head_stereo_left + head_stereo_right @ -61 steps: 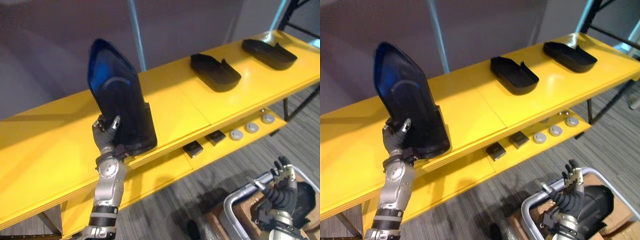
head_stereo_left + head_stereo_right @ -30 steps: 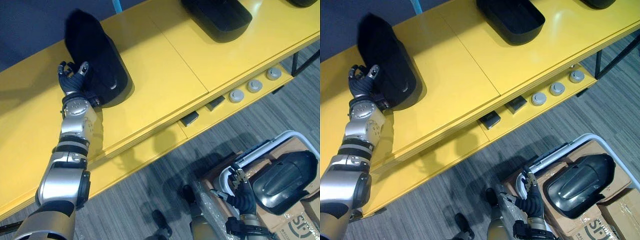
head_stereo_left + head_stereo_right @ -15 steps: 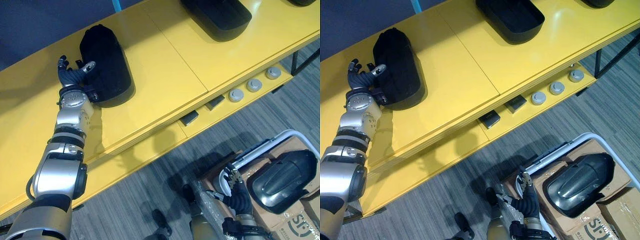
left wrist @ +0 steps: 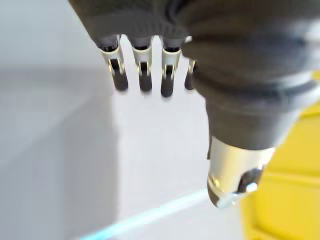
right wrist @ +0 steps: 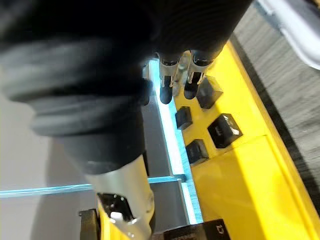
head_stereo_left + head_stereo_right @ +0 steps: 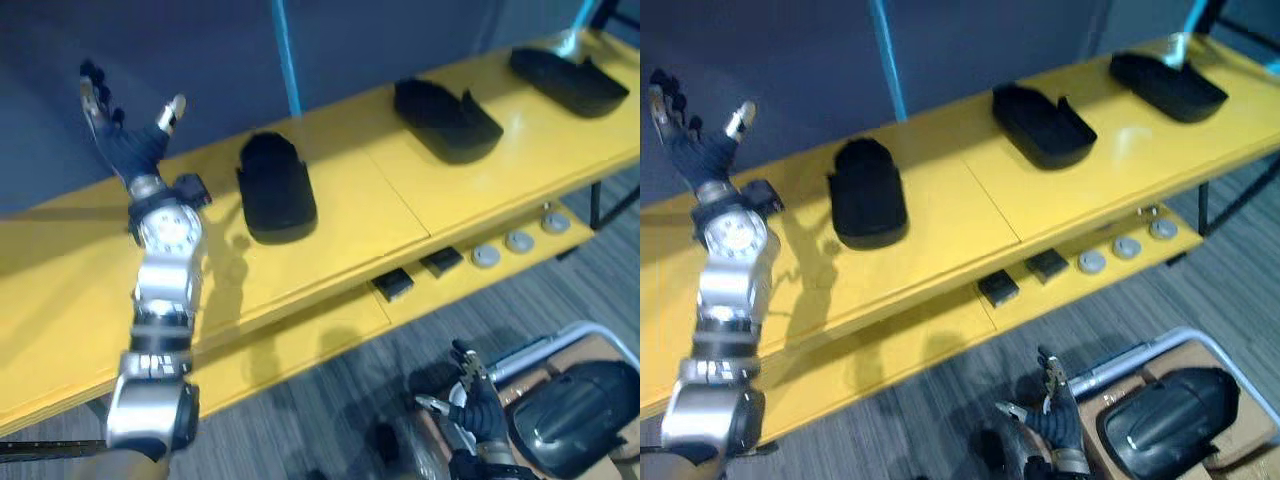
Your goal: Walk over and take plastic housings, then place them on the shelf
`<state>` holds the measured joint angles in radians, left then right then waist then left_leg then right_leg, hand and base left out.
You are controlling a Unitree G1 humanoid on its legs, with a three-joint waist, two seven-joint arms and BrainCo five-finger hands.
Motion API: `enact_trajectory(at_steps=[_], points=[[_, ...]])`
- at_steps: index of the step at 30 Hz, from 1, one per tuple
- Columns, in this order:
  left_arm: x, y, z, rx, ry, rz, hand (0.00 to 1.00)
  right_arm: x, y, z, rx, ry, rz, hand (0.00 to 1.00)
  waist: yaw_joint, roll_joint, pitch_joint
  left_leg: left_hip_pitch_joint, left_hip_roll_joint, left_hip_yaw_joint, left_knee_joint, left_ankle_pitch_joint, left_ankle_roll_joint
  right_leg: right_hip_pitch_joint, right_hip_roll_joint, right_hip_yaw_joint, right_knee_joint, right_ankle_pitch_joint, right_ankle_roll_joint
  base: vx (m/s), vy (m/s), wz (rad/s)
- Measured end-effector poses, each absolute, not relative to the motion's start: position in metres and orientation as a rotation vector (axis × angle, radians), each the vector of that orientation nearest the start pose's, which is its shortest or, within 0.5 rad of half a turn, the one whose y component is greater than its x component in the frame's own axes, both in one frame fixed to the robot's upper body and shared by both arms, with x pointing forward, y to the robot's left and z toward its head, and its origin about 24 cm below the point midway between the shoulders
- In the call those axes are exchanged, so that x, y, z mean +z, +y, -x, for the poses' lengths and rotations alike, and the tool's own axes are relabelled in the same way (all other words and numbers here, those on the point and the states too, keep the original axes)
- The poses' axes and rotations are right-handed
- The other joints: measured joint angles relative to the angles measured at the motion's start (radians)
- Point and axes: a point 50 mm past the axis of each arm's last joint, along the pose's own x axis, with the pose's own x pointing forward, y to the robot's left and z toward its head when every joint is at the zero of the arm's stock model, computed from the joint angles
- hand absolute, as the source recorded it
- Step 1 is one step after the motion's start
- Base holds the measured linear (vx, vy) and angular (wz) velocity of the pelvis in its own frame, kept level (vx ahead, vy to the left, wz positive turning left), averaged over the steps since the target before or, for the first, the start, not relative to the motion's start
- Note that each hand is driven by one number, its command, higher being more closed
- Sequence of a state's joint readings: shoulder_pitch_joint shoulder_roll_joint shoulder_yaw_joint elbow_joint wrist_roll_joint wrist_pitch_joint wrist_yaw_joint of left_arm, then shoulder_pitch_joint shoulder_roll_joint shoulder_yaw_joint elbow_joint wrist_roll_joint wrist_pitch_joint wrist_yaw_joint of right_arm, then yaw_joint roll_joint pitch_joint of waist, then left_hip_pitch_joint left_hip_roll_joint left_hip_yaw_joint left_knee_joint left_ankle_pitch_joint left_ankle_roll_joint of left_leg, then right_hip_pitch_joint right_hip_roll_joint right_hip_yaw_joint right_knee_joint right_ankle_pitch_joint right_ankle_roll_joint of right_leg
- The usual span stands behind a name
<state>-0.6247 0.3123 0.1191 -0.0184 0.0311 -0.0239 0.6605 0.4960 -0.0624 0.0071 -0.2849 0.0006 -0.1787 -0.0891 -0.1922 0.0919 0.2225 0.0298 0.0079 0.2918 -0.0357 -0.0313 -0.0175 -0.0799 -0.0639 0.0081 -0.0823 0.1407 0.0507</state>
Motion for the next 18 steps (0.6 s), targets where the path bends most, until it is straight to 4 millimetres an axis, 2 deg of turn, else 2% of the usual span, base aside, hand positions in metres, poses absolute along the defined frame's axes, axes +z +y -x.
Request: enact_trajectory(at_steps=[2,3,6,8,14,18], points=[[0.22,0.205,-0.301,0.621,-0.709,-0.072,1.0,0.029,-0.187,-0.15,-0.195,0.023,0.085,0.0,0.008,0.001,-0.027,0.002,-0.002,-0.007,-0.009,0.005,0.0,0.001,0.0,-0.006,0.0,-0.002,0.001,0.0,-0.005,0.13],[0.201,0.195,-0.296,0.564,-0.66,-0.071,1.0,0.028,-0.187,-0.149,-0.202,0.027,0.08,0.0,0.013,-0.001,-0.036,0.006,-0.004,-0.013,-0.015,0.009,0.002,0.006,-0.001,-0.015,0.0,-0.002,0.001,-0.02,-0.006,0.15],[0.159,0.17,-0.287,0.405,-0.524,-0.064,1.0,0.028,-0.185,-0.149,-0.201,0.026,0.064,0.0,0.014,-0.001,-0.041,0.014,-0.01,-0.016,-0.03,0.016,0.003,0.008,-0.006,-0.02,0.0,-0.002,0.002,-0.05,0.0,0.06],[0.146,0.157,-0.283,0.325,-0.475,-0.052,1.0,0.024,-0.184,-0.149,-0.201,0.041,0.058,0.0,0.012,-0.002,-0.041,0.008,-0.011,-0.013,-0.03,0.016,0.003,0.001,-0.007,-0.017,0.001,-0.002,0.002,-0.07,-0.006,-0.04],[0.145,0.148,-0.28,0.249,-0.484,-0.022,1.0,0.021,-0.188,-0.148,-0.213,0.055,0.065,0.0,0.011,-0.002,-0.04,-0.067,-0.007,0.02,-0.012,0.018,0.002,-0.082,-0.004,0.017,-0.001,0.022,0.003,-0.04,-0.018,-0.17],[0.149,0.143,-0.288,0.205,-0.488,0.006,1.0,0.022,-0.188,-0.149,-0.22,0.044,0.064,0.0,0.009,-0.003,-0.013,-0.083,-0.002,0.044,-0.002,0.017,0.002,-0.104,0.003,0.041,0.0,0.028,0.001,0.0,-0.008,-0.16]])
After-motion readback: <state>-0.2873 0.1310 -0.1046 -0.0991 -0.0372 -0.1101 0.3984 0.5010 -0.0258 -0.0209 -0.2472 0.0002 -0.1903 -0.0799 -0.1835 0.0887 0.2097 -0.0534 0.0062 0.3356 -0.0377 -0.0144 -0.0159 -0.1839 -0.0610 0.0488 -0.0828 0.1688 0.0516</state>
